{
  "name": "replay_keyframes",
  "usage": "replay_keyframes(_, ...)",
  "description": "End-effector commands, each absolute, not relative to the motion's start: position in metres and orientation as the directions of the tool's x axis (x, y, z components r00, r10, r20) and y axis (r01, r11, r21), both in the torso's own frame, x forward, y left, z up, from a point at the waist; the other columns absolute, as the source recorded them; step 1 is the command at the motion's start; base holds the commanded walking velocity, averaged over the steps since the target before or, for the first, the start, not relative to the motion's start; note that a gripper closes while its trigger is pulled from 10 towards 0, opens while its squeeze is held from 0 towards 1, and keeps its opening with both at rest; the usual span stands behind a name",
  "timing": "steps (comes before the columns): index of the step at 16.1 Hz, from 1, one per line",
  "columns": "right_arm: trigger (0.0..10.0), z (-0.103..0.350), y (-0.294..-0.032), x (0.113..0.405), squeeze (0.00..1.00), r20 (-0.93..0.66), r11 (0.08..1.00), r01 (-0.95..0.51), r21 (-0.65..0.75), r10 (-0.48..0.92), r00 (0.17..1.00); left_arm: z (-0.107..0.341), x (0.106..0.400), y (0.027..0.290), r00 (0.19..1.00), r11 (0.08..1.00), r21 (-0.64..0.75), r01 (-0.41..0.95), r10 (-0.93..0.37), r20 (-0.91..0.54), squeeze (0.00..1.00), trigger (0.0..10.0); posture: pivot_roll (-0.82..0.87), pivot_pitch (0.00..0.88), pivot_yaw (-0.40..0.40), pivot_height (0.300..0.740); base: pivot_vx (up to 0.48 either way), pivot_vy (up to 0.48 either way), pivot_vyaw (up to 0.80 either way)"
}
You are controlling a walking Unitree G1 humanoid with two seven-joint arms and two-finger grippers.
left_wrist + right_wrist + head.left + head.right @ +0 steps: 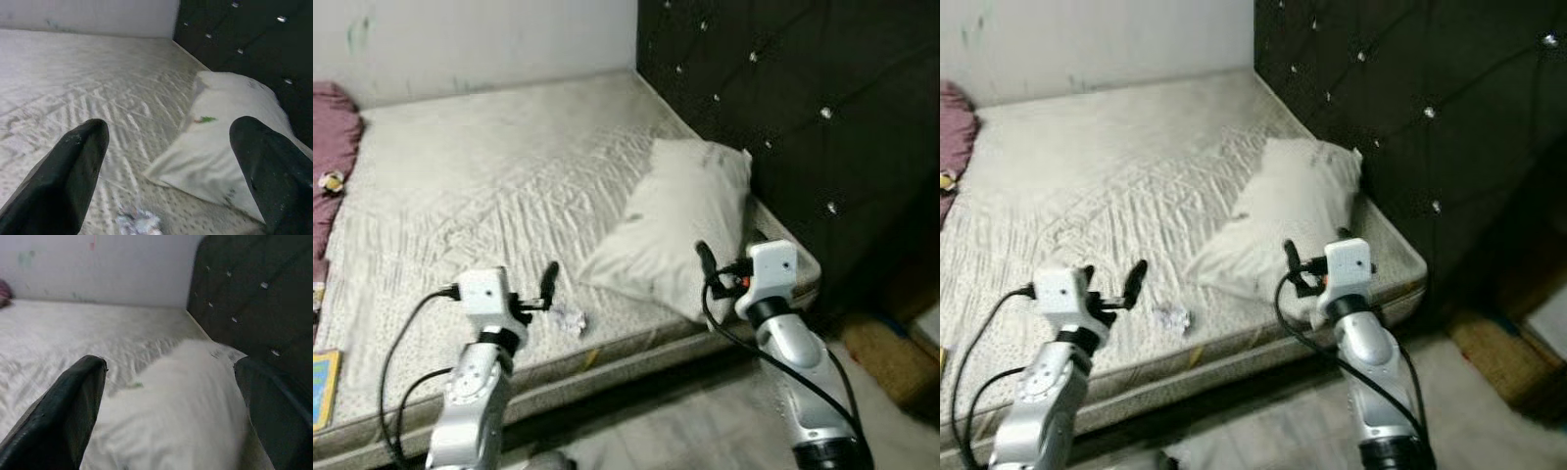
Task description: Clean up the room
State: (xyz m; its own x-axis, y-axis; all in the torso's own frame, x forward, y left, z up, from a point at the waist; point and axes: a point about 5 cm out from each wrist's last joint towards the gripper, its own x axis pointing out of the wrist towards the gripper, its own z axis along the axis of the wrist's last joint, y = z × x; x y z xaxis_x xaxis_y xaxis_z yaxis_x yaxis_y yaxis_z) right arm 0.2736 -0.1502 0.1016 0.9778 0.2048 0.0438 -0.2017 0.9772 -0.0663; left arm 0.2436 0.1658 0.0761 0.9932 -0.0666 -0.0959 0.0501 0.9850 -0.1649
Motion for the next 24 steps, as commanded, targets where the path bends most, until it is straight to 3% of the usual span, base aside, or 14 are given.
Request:
replay_keyframes(1, 10.0, 0.104, -0.146, 0.275, 0.00, 0.049, 0.977, -0.209, -0.050, 0.211, 0.976, 0.076, 0.243, 0.172, 0.993, 0.989, -0.147, 0.027, -0.044, -0.110, 0.00, 10.0, 0.02, 0.059, -0.040, 0.740, 0.315, 0.000, 0.00)
replay_keyframes(3, 10.0, 0.104, -0.146, 0.275, 0.00, 0.046, 0.975, -0.213, -0.070, 0.216, 0.975, 0.075, 0.244, 0.173, 0.992, 0.986, -0.165, 0.021, -0.040, -0.117, 0.00, 10.0, 0.01, 0.064, -0.037, 0.740, 0.296, 0.000, 0.00)
replay_keyframes(6, 10.0, 0.102, -0.140, 0.273, 0.00, 0.029, 0.962, -0.262, -0.078, 0.265, 0.964, 0.068, 0.245, 0.177, 0.985, 0.995, -0.082, -0.056, 0.042, -0.166, 0.00, 10.0, 0.02, 0.067, -0.039, 0.740, 0.000, 0.000, 0.53)
replay_keyframes(8, 10.0, 0.100, -0.136, 0.270, 0.00, 0.025, 0.966, -0.257, -0.027, 0.257, 0.966, 0.071, 0.241, 0.171, 0.978, 0.992, 0.109, -0.063, 0.083, -0.193, 0.00, 10.0, 0.02, 0.066, -0.041, 0.740, 0.000, 0.000, 0.80)
replay_keyframes(10, 10.0, 0.099, -0.134, 0.269, 0.00, 0.022, 0.965, -0.260, -0.032, 0.260, 0.965, 0.073, 0.238, 0.161, 0.987, 0.994, -0.073, 0.082, -0.091, -0.131, 0.00, 10.0, 0.02, 0.065, -0.041, 0.740, 0.000, 0.000, 0.80)
replay_keyframes(13, 10.0, 0.099, -0.139, 0.271, 0.00, 0.019, 0.974, -0.225, -0.028, 0.225, 0.974, 0.075, 0.239, 0.171, 0.991, 1.000, -0.031, 0.000, -0.005, -0.137, 0.00, 10.0, 0.02, 0.069, -0.040, 0.740, 0.000, 0.000, 0.44)
replay_keyframes(15, 10.0, 0.089, -0.140, 0.265, 0.00, -0.021, 0.979, -0.196, 0.047, 0.198, 0.980, 0.074, 0.241, 0.174, 0.987, 0.999, -0.030, -0.030, 0.025, -0.160, 0.00, 10.0, 0.03, 0.065, -0.043, 0.740, 0.000, 0.000, 0.00)
replay_keyframes(17, 10.0, 0.089, -0.136, 0.262, 0.00, -0.015, 0.977, -0.211, 0.045, 0.211, 0.977, 0.073, 0.242, 0.178, 0.987, 0.998, -0.060, -0.031, 0.021, -0.161, 0.00, 10.0, 0.03, 0.066, -0.037, 0.740, 0.000, 0.000, 0.00)
replay_keyframes(24, 10.0, 0.089, -0.135, 0.262, 0.00, -0.019, 0.977, -0.200, 0.078, 0.202, 0.979, 0.074, 0.242, 0.169, 0.984, 0.990, -0.142, 0.017, -0.042, -0.176, 0.00, 10.0, 0.04, 0.075, -0.038, 0.740, 0.000, 0.472, 0.00)
